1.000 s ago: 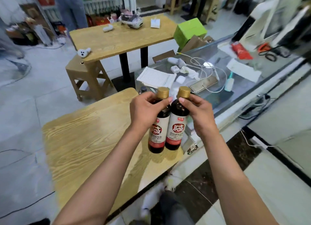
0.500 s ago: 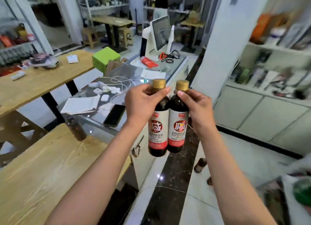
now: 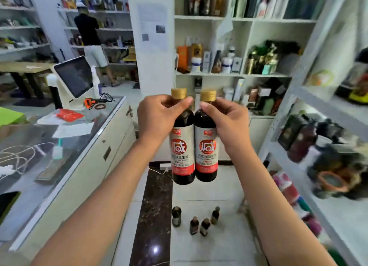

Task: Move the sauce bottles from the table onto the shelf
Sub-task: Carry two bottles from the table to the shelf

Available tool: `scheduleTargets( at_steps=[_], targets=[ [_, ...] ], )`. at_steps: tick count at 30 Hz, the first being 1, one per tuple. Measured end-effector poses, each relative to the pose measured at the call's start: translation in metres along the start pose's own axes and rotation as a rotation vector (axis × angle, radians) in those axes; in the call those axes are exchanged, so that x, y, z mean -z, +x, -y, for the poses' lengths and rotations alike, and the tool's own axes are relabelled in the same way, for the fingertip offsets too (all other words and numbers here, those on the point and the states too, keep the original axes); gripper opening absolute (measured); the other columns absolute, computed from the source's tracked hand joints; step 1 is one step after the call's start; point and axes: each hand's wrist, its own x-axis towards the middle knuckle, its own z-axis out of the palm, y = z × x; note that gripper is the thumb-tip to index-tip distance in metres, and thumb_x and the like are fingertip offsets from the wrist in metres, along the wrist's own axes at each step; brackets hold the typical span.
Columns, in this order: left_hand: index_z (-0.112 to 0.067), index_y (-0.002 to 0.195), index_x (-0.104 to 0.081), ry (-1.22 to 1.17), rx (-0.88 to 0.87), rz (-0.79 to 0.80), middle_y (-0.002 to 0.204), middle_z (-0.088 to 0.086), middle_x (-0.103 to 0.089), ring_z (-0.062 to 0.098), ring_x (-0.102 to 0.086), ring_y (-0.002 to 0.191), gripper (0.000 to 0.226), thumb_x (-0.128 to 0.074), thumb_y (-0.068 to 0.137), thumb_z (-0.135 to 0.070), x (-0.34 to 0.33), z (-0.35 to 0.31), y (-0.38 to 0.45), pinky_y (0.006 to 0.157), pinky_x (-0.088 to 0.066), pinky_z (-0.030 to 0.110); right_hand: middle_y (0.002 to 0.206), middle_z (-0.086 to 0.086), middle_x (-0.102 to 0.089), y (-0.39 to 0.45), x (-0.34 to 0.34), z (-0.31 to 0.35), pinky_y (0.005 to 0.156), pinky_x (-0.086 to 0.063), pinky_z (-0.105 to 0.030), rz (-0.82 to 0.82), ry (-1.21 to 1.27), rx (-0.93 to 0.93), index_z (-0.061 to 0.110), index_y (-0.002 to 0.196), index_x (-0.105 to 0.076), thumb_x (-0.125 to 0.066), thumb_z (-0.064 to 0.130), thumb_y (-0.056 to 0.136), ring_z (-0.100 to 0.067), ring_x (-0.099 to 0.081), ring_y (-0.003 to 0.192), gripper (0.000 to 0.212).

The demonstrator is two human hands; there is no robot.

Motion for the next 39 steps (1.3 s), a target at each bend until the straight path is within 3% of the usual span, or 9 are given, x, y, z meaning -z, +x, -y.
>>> scheduleTargets(
  at_steps=[3, 7, 13, 17, 21, 26, 32, 36, 39],
  targets=[
    [-0.025, 0.082, -0.079, -0.034, -0.050, 0.012, 0.072, -0.013, -0.073, 0.000, -0.069, 0.066, 0.039, -0.073, 0.070, -0.062, -0.038, -0.014, 0.011, 0.063, -0.059, 0.038, 0.078, -0.005, -0.076, 0.017, 0.035, 0.002, 0.069, -0.057, -0.030, -0.048, -0.066, 0.025, 0.003, 0.085, -0.075, -0.074, 0.011, 0.087, -0.015, -0.071, 0.073, 0.008],
    [-0.026, 0.084, -0.078, -0.085, -0.094, 0.063, 0.074, -0.015, -0.073, -0.002, -0.069, 0.067, 0.041, -0.072, 0.070, -0.064, -0.118, -0.037, 0.024, 0.065, -0.060, 0.036, 0.081, -0.016, -0.075, 0.046, 0.103, -0.001, 0.073, -0.058, -0.041, -0.152, -0.164, 0.066, -0.001, 0.085, -0.074, -0.075, 0.016, 0.087, -0.034, -0.072, 0.079, 0.017],
    [-0.024, 0.085, -0.077, -0.187, -0.165, 0.169, 0.074, -0.013, -0.072, -0.002, -0.068, 0.066, 0.035, -0.073, 0.075, -0.057, -0.206, -0.063, 0.049, 0.063, -0.060, 0.035, 0.085, -0.007, -0.077, 0.084, 0.174, 0.001, 0.079, -0.061, -0.040, -0.255, -0.272, 0.070, 0.010, 0.089, -0.077, -0.073, 0.016, 0.088, -0.025, -0.074, 0.083, 0.006],
    [-0.021, 0.079, -0.077, -0.263, -0.208, 0.221, 0.069, -0.008, -0.072, 0.007, -0.069, 0.062, 0.046, -0.070, 0.071, -0.066, -0.261, -0.072, 0.073, 0.058, -0.058, 0.040, 0.085, -0.004, -0.078, 0.107, 0.205, -0.005, 0.072, -0.059, -0.028, -0.350, -0.313, 0.069, 0.006, 0.095, -0.077, -0.073, 0.016, 0.088, -0.019, -0.075, 0.082, 0.013],
    [-0.025, 0.083, -0.076, -0.355, -0.237, 0.326, 0.070, -0.013, -0.071, -0.001, -0.066, 0.063, 0.037, -0.073, 0.073, -0.061, -0.312, -0.088, 0.096, 0.060, -0.058, 0.031, 0.084, -0.001, -0.078, 0.135, 0.235, -0.007, 0.073, -0.058, -0.028, -0.481, -0.387, 0.086, 0.009, 0.093, -0.077, -0.075, 0.017, 0.087, -0.017, -0.075, 0.080, 0.010],
    [-0.024, 0.079, -0.075, -0.532, -0.221, 0.447, 0.071, -0.011, -0.073, 0.003, -0.069, 0.064, 0.040, -0.073, 0.070, -0.063, -0.378, -0.116, 0.133, 0.063, -0.060, 0.039, 0.079, 0.004, -0.077, 0.178, 0.269, 0.007, 0.066, -0.055, -0.020, -0.610, -0.487, 0.124, 0.013, 0.090, -0.077, -0.074, 0.015, 0.087, -0.010, -0.074, 0.075, 0.005],
    [-0.024, 0.078, -0.076, -0.712, -0.226, 0.555, 0.070, -0.010, -0.073, 0.008, -0.071, 0.066, 0.041, -0.073, 0.070, -0.063, -0.449, -0.159, 0.157, 0.066, -0.059, 0.042, 0.085, 0.002, -0.078, 0.220, 0.318, 0.018, 0.075, -0.060, -0.032, -0.785, -0.624, 0.147, 0.018, 0.090, -0.078, -0.074, 0.018, 0.086, -0.015, -0.075, 0.081, 0.005],
    [-0.027, 0.080, -0.077, -0.734, -0.253, 0.590, 0.071, -0.014, -0.073, 0.001, -0.068, 0.066, 0.038, -0.071, 0.072, -0.063, -0.487, -0.187, 0.155, 0.067, -0.058, 0.040, 0.086, 0.001, -0.078, 0.227, 0.349, 0.019, 0.074, -0.060, -0.029, -0.925, -0.692, 0.160, 0.010, 0.097, -0.078, -0.074, 0.018, 0.087, -0.014, -0.075, 0.081, 0.013],
    [-0.028, 0.086, -0.077, -0.730, -0.307, 0.617, 0.075, -0.015, -0.073, -0.002, -0.067, 0.068, 0.037, -0.069, 0.075, -0.063, -0.508, -0.204, 0.146, 0.066, -0.057, 0.033, 0.079, 0.005, -0.077, 0.228, 0.371, 0.016, 0.072, -0.061, -0.033, -0.992, -0.737, 0.161, 0.017, 0.088, -0.078, -0.073, 0.020, 0.087, -0.013, -0.074, 0.076, 0.006]
  ],
)
